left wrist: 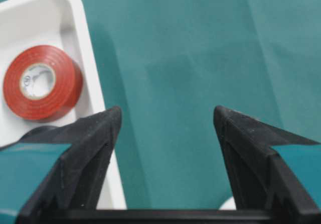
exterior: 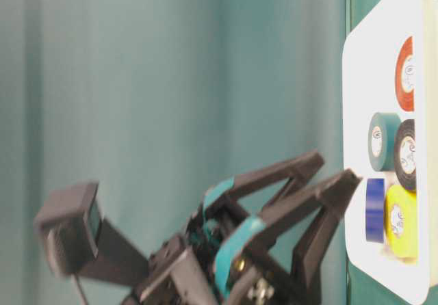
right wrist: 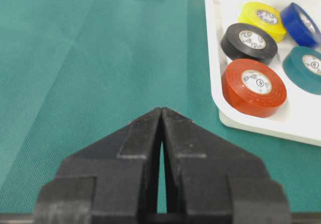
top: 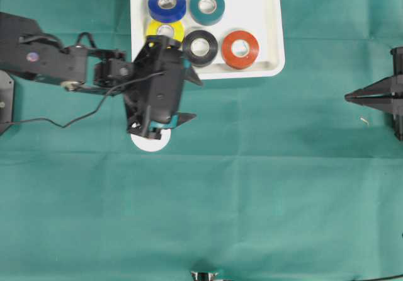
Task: Put the tape into the white case with the left arm.
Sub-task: 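Release the red roll in the tray and withdraw the left gripper, then move the left gripper down onto the white roll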
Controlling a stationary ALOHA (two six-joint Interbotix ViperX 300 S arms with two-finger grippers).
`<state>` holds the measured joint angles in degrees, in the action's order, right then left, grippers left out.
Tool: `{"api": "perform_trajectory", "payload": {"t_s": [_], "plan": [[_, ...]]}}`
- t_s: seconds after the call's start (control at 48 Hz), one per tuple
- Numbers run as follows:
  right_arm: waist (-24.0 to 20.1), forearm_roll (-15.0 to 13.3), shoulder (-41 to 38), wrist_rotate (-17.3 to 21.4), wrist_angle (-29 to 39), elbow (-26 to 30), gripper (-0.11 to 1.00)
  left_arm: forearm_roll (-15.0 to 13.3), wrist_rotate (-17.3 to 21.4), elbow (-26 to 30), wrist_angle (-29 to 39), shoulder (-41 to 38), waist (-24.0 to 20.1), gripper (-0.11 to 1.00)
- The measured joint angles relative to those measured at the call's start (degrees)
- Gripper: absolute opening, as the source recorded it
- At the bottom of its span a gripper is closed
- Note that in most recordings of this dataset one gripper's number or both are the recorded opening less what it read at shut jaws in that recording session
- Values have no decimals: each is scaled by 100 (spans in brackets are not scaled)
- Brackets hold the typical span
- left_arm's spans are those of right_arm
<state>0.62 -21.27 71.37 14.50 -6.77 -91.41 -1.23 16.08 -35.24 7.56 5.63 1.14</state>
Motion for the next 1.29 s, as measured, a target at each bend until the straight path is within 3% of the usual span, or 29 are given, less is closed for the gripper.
{"api": "perform_trajectory", "payload": {"t_s": [0.479, 0.75, 0.874, 1.291], "plan": [[0, -9, -9, -9, 0, 0, -9, -9, -79, -1160, -272, 800, 246, 72], [0, 0, -9, 0, -9, 0, -9, -18, -650, -1811, -281, 1354, 439, 72], [0, 0, 0, 0, 0, 0, -9, -18, -826, -1934, -281, 1433, 448, 72], [9, 0, -9, 0, -9, 0, -9, -18, -826, -1775, -255, 765, 448, 72]]}}
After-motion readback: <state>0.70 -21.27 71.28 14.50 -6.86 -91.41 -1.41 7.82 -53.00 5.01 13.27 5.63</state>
